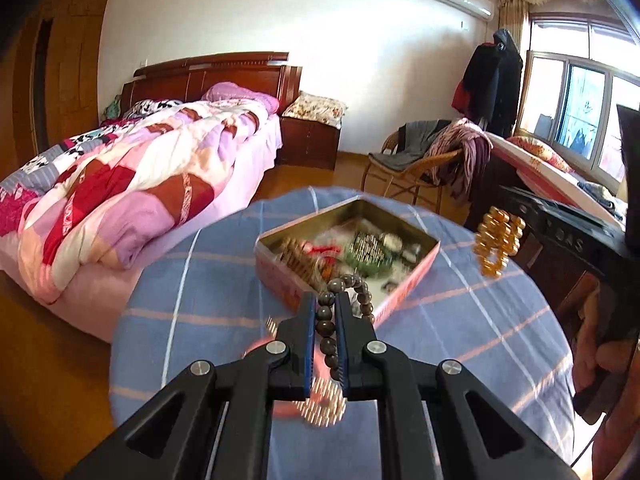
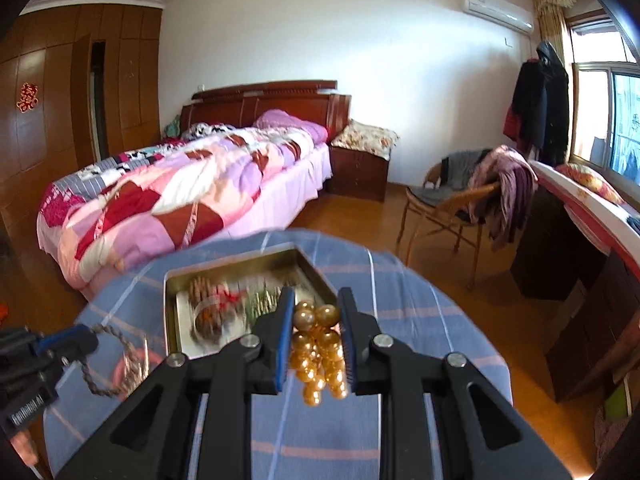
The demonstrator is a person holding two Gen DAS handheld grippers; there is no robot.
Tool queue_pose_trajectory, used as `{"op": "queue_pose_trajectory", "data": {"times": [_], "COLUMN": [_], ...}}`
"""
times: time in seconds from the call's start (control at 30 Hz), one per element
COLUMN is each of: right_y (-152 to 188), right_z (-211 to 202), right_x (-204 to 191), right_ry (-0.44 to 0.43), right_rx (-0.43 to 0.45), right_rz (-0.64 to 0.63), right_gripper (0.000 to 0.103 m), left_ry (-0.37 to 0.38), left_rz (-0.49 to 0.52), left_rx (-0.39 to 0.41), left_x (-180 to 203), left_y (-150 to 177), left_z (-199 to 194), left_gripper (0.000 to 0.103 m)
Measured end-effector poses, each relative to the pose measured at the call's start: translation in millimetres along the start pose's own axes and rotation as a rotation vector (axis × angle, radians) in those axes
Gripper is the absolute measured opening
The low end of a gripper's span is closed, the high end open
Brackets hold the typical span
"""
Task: Organize jewelry
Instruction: 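Lower both grippers over the tin and open them to drop the beads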
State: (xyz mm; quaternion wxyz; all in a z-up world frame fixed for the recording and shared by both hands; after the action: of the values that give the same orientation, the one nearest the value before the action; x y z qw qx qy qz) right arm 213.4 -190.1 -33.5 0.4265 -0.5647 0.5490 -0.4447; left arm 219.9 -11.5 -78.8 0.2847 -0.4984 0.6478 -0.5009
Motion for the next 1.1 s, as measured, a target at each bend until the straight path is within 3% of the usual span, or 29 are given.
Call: {"op": "queue_pose_trajectory", "data": {"times": [0.23,0.63,0.67,0.8,0.9,1.0,1.03,1.07,1.1], "right_y": [-12,23,29,50,56,53,51,48,46], "right_z": [50,135,141,154,151,142,139,132,128], "right_x": [-10,-25,-27,-23,-16,-6,-3,1,3], "right_ry": [-0.032,-0.037,-0.040,-0.058,-0.058,-0.035,-0.030,-0.020,-0.010], "right_rx": [0.003,-0.100,-0.122,-0.196,-0.215,-0.194,-0.183,-0.166,-0.153], "right_rz": [-0.005,-0.099,-0.112,-0.109,-0.068,-0.017,0.001,0.025,0.040], "right_gripper": [0.025,0.024,0.001,0.002,0.009,0.032,0.045,0.055,0.059], "left_ry": [0.017,-0.029,-0.039,-0.078,-0.112,-0.161,-0.180,-0.191,-0.198], "left_rz": [0.025,0.069,0.077,0.107,0.113,0.121,0.127,0.136,0.139], "left_rx": [-0.001,-0.067,-0.071,-0.099,-0.114,-0.137,-0.136,-0.133,-0.139], "left_x": [11,5,4,0,-5,-11,-13,-13,-13], "left_y": [-12,-2,0,9,14,19,20,20,20], "left_z": [44,111,114,127,134,142,142,142,142], "left_gripper": [0.008,0.008,0.008,0.008,0.008,0.009,0.009,0.011,0.022]}}
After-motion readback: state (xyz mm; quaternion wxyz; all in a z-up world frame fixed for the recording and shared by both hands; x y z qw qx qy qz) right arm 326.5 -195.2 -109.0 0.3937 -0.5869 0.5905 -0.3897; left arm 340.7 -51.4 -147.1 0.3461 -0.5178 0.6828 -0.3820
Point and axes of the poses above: each gripper's, at about its wrist camera, not at the fingertips, and z roughly the way its jaws point, x to its right, y to its underside, the point moved 6 cm from there along z, roughly the way its jaws point, and after that the axes turned 15 degrees about x, right-handed, at the moved point
